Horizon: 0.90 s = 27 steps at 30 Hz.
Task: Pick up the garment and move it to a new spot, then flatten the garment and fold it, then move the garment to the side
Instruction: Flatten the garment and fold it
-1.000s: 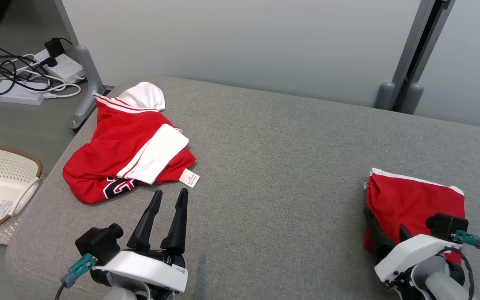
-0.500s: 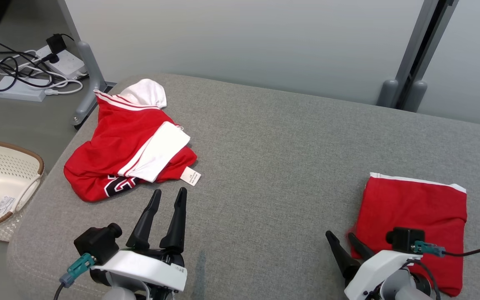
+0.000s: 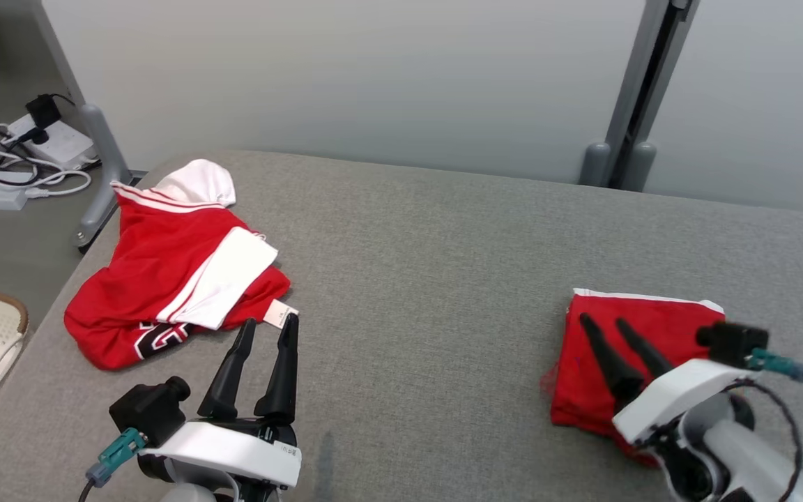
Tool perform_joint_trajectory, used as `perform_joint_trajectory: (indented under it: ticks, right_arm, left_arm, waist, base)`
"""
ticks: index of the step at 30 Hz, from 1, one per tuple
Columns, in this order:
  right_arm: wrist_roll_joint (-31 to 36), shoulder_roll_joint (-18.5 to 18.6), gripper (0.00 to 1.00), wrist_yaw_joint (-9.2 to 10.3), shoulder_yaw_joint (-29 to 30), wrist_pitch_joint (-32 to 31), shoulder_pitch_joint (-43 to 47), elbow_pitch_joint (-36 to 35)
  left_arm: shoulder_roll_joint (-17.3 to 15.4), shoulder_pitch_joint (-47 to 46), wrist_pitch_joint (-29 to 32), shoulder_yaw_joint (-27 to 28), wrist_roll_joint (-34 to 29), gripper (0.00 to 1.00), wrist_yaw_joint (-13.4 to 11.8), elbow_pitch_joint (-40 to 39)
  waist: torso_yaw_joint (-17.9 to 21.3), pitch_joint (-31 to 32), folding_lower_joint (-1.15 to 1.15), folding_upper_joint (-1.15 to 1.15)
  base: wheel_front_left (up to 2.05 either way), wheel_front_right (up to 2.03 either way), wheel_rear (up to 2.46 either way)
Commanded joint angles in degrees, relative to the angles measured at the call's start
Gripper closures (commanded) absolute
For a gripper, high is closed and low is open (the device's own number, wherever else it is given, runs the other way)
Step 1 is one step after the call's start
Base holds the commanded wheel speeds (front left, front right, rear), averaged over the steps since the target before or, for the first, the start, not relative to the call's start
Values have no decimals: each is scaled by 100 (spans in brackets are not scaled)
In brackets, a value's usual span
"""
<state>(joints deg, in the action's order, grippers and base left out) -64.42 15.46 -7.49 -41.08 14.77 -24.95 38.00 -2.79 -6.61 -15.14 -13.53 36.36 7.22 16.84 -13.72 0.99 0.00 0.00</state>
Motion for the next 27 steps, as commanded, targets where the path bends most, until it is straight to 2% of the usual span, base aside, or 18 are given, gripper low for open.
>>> perform_joint_trajectory:
  ticks: [1,4,8,12,13,17,20,22,27]
  right_arm:
    - [169,175,0,0,206,53,-93,-104]
    - [901,444,0,0,869,45,-71,-358]
    - [1969,580,0,0,1830,45,159,-736]
    - [3217,553,0,0,2647,40,478,-1186]
    - [3217,553,0,0,2647,40,478,-1186]
    - [4203,301,0,0,3489,36,893,-1712]
    - [4897,-52,0,0,4055,36,1368,-2166]
    - [5275,-122,0,0,4171,37,1567,-2342]
    - [5519,-479,0,1,4568,37,1868,-2541]
  left_arm:
    - [-24,35,3,51,-23,0,-7,-36]
    - [-22,25,3,115,-32,0,-7,-87]
    - [-23,10,3,204,-42,0,-5,-145]
    - [-27,51,3,298,-50,0,2,-191]
    - [-27,51,3,298,-50,0,2,-191]
    - [-23,81,3,292,-196,0,11,-221]
    - [-25,170,4,316,-315,0,17,-251]
    - [-25,219,4,363,-427,0,-31,-226]
    - [-22,379,3,405,-728,0,-110,-315]
  waist:
    - [167,60,0,0]
    - [360,65,0,0]
    - [597,63,0,0]
    - [796,84,0,0]
    - [796,84,0,0]
    - [934,79,0,0]
    - [1006,80,0,0]
    - [1027,98,0,0]
    - [1077,149,0,0]
  base:
    - [0,0,0]
    - [0,0,0]
    - [0,0,0]
    - [0,0,0]
    - [0,0,0]
    - [0,0,0]
    - [0,0,0]
    - [0,0,0]
    - [0,0,0]
